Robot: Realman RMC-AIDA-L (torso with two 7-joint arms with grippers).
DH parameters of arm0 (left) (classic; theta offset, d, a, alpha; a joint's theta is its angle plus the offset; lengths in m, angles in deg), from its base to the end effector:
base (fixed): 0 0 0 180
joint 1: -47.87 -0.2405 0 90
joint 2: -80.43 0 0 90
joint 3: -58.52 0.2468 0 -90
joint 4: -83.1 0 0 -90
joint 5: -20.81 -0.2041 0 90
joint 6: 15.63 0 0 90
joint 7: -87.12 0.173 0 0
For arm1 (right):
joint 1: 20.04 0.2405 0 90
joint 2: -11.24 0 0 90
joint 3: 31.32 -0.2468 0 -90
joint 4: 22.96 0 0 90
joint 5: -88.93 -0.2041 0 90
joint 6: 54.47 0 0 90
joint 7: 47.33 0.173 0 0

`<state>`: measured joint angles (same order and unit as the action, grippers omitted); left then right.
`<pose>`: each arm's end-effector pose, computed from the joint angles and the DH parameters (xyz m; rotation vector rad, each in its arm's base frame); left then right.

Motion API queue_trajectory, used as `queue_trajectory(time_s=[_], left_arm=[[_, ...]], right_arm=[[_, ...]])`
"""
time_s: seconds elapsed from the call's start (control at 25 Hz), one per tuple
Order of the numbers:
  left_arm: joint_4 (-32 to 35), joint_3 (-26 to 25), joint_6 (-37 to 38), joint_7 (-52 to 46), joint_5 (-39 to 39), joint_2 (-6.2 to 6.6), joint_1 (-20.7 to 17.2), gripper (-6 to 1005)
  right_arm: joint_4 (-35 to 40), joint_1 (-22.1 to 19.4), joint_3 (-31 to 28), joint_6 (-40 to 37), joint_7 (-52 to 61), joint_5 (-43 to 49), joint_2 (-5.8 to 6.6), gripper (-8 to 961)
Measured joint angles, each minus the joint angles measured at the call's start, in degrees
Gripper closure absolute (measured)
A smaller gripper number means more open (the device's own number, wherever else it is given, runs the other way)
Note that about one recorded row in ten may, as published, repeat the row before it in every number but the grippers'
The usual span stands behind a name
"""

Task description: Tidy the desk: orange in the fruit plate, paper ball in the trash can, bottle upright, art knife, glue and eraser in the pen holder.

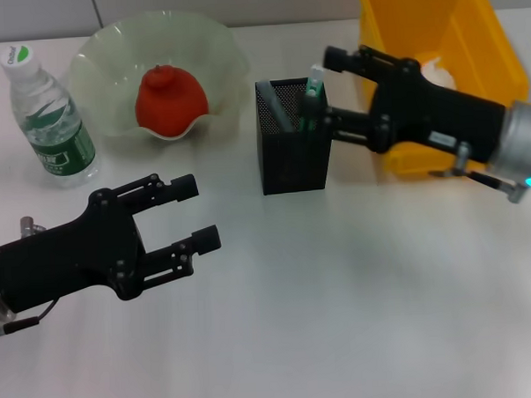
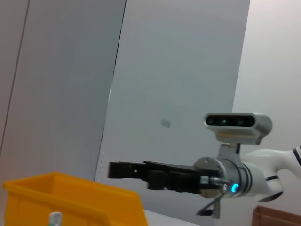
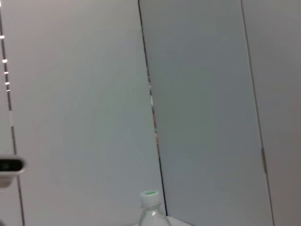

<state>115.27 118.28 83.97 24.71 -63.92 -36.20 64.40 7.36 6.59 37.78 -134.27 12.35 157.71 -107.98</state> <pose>-0.2410 0.2568 -0.0161 -2.6612 -0.4110 -1.1326 0.1911 0.3386 -0.0397 -2.4828 0.3599 1.0977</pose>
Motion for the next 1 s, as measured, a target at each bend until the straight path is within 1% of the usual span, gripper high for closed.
queue_trajectory(time_s=[0.08, 0.12, 0.2, 0.32, 0.44, 0.52, 0.6, 0.76, 0.92, 1.0], left_arm=[[0.0, 0.0, 0.1, -0.1, 0.0, 0.0, 0.0, 298], [0.0, 0.0, 0.1, -0.2, 0.0, 0.0, 0.0, 298], [0.0, 0.1, 0.2, -0.5, 0.0, 0.0, -0.1, 298], [-0.2, 0.3, 0.2, -0.5, 0.0, -0.13, -0.3, 298], [-0.2, 0.4, 0.2, -0.6, 0.0, -0.18, -0.3, 298], [-0.2, 0.5, 0.3, -0.7, 0.0, -0.25, -0.4, 298], [-0.2, 0.6, 0.3, -1.2, -0.2, -0.19, -0.5, 294], [-0.2, 0.7, 0.7, -1.5, -2.6, -0.17, -0.4, 277], [-0.2, 0.4, 0.7, -0.9, -7.8, -0.87, -0.1, 254], [-0.2, 0.3, 0.7, -0.9, -8.0, -0.99, -0.2, 233]], right_arm=[[1.8, -2.2, 0.0, -1.7, -0.1, 0.8, -0.07, 193], [2.6, -4.1, 0.0, -3.7, -0.6, 1.4, -0.1, 179], [2.6, -4.8, 0.0, -4.8, -0.8, 2.0, -0.1, 151], [2.0, -6.2, -0.1, -6.5, -0.8, 6.1, -0.13, 151], [1.0, -6.6, 0.4, -6.6, -1.0, 7.3, -0.29, 151], [-1.0, -6.6, 2.4, -7.0, -1.8, 7.9, -0.42, 151], [-1.6, -6.5, 3.1, -7.1, -1.9, 7.9, -0.42, 151], [-3.2, -6.4, 4.7, -7.4, -3.4, 7.9, -0.42, 151], [-4.5, -6.4, 5.4, -8.6, -5.6, 7.9, -0.4, 151], [-4.6, -6.4, 5.5, -8.6, -5.6, 7.9, -0.4, 151]])
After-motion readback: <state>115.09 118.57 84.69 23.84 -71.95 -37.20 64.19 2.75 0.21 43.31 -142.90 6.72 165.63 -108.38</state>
